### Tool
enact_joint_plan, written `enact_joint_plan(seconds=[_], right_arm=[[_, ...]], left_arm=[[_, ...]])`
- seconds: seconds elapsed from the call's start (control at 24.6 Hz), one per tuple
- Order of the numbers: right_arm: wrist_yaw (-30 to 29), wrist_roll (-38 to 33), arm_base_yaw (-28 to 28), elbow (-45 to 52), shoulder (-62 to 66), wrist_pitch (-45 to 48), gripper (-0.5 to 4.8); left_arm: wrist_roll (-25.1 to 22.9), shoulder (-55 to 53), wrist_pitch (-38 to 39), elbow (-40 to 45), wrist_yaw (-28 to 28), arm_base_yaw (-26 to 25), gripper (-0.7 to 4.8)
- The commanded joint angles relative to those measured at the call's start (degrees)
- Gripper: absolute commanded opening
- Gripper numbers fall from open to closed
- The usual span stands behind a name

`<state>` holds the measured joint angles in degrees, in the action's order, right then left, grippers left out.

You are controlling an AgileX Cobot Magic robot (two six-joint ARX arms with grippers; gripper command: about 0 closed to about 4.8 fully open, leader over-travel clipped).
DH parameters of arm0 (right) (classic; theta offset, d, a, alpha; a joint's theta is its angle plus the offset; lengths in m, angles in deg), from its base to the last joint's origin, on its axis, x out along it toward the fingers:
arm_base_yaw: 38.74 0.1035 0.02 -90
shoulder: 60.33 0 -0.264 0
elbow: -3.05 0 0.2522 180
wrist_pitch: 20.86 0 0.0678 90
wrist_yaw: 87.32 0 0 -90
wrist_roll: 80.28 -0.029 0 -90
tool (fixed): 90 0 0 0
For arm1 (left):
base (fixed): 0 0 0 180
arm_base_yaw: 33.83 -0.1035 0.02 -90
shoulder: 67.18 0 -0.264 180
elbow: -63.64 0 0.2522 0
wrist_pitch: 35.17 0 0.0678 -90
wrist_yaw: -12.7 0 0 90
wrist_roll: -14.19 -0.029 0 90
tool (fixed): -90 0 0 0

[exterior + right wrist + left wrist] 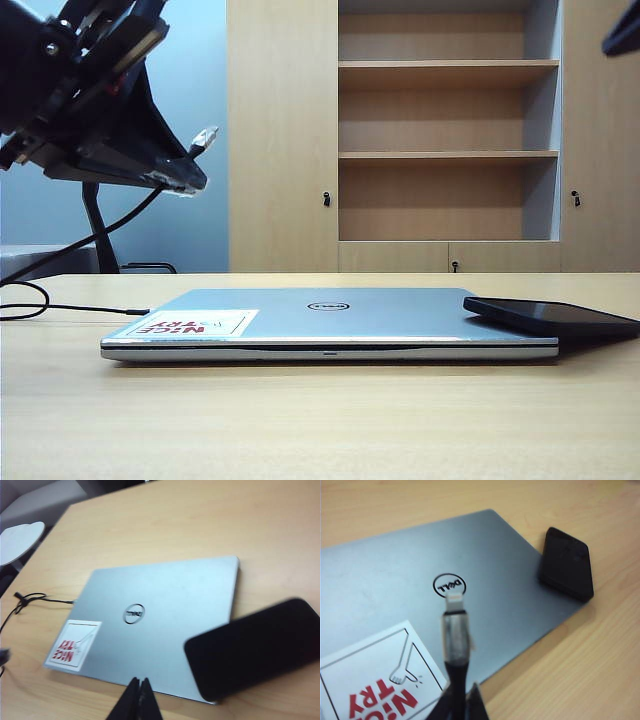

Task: Pick up the charging cable and the phone, plug the charging cable into the charging port on the phone, and finally place them back on the table.

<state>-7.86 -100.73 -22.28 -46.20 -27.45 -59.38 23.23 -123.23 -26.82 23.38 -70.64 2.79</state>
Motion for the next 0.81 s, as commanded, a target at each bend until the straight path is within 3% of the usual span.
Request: enact_joint_plan(seconds=[0.04,0.28,0.37,0.41,0.49,0.81], right_arm=[[-5.35,-1.03,-5.14,-0.11,3.02,0.28,-0.04],[-10.75,-7.43,-13.70,-0.13,12.57,-0.79,0.14],[-13.94,-10.01,-15.69,-0.13,15.80,-0.74,1.17],[-18.25,-13.00,-17.53,-0.15,19.67,-0.66,2.86],[-22.62,-15.56,-19.08,-0.15,24.96,-0.63,3.65],[-22.73,-15.56,-19.58,-0.15,33.53,3.69,3.70]], left_arm=[[-0.52,0.11,0.55,-0.22,0.20,0.04,-0.06],[-0.63,0.11,0.59,-0.22,0.20,0.04,-0.06],[-0.63,0.11,0.63,-0.22,0.17,0.04,-0.06],[-0.63,0.11,0.59,-0.22,0.20,0.04,-0.06],[-0.63,0.11,0.57,-0.22,0.17,0.04,-0.06],[-0.63,0.11,0.63,-0.22,0.20,0.09,-0.06]])
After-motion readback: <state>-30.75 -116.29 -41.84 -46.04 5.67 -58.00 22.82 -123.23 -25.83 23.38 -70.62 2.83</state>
